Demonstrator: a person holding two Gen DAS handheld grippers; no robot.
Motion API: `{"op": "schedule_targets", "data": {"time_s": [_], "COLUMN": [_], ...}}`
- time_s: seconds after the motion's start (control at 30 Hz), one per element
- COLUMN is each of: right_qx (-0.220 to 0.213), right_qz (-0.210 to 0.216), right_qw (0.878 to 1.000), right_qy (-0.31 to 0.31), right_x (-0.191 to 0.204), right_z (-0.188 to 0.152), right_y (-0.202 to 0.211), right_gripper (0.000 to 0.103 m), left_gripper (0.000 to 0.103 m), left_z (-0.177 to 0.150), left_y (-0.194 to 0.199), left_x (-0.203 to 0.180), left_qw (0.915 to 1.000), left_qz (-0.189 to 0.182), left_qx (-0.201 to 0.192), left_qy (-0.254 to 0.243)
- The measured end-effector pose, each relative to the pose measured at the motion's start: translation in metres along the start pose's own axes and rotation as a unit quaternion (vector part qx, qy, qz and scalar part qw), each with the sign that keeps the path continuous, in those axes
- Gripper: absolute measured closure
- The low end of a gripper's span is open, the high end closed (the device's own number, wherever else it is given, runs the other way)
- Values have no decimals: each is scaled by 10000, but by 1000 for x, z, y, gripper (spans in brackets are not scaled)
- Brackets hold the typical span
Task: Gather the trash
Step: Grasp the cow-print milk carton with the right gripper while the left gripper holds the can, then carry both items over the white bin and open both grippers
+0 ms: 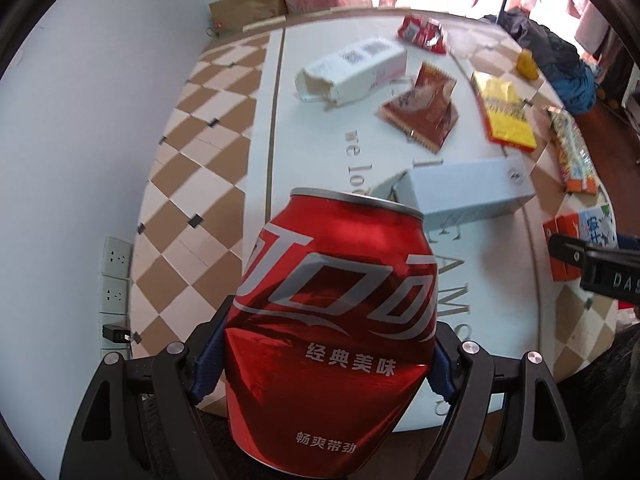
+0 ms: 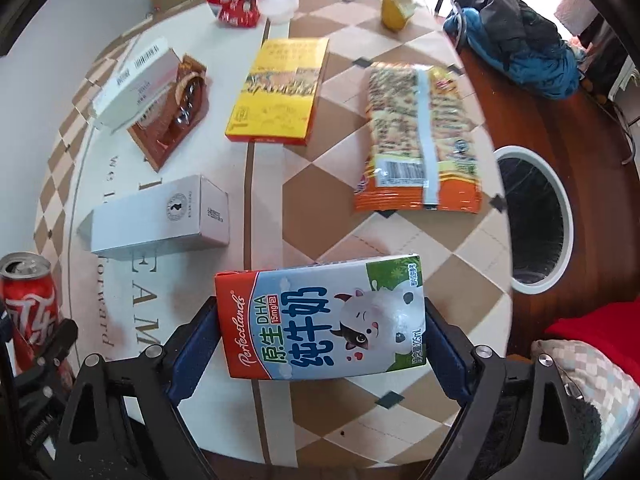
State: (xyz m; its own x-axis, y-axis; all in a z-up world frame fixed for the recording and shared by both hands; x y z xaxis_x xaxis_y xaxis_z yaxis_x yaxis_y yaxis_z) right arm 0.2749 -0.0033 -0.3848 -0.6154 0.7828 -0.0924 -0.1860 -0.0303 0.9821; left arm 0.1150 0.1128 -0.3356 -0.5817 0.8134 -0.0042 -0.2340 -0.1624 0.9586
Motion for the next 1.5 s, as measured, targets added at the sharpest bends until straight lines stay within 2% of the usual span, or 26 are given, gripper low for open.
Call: {"op": "schedule_targets", "data": {"time_s": [0.27,0.37,0.57,0.73,0.87,0.93,1.03,1.13,1.23,1.37,1.43,1.47,1.5], "right_qx": [-589,-862,-1253,-1404,-1200,-963,-600,-296,-10,333,482,558,665], "right_qz": [417,616,879,812,392,340,370,445,486,545,504,524,553], "right_qw": [9967,9929,9830,9738,9730,9722,9708,9702,9714,9720,9730,9727,9720], "right_qy": [-372,-539,-1018,-1595,-1934,-2105,-2293,-2364,-2325,-2263,-2202,-2189,-2186], "right_x": [-36,-58,-140,-241,-318,-348,-382,-400,-409,-416,-419,-419,-418], "right_z": [-15,-20,-27,-29,-27,-26,-22,-14,-3,15,20,18,19], "right_y": [61,89,137,148,114,85,39,-4,-44,-95,-118,-126,-135], "right_gripper": [9,9,9,9,9,9,9,9,9,9,8,8,8], "left_gripper": [24,24,24,24,24,24,24,24,23,22,16,8,5], "left_z": [12,29,61,95,124,136,151,162,174,183,185,183,184], "left_y": [54,84,124,118,79,51,4,-35,-75,-108,-124,-128,-134], "left_x": [-22,-47,-132,-238,-317,-353,-395,-430,-455,-472,-476,-475,-474], "left_qw": [9980,9953,9857,9735,9668,9637,9613,9583,9533,9517,9503,9492,9494], "left_qz": [-73,-214,-818,-1552,-2063,-2294,-2411,-2477,-2611,-2579,-2568,-2581,-2557], "left_qx": [-614,-901,-1244,-1169,-779,-469,-53,369,900,1258,1424,1489,1539], "left_qy": [-133,-274,-784,-1207,-1294,-1286,-1334,-1377,-1220,-1092,-1038,-1012,-978]}}
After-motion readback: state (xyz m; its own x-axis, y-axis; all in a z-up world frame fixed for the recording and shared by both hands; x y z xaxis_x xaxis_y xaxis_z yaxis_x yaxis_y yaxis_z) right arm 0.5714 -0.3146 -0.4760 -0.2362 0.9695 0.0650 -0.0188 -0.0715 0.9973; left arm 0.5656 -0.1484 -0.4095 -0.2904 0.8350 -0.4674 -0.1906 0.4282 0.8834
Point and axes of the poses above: each gripper's, at about its wrist camera, not at the fingertips, and y roughly against the way its jaws point, x to its left, z to its top, the point moved 7 cm from there along -y, roughly the way its jaws point, and after that the axes turned 9 degrees about -z, right-handed, at the moved point
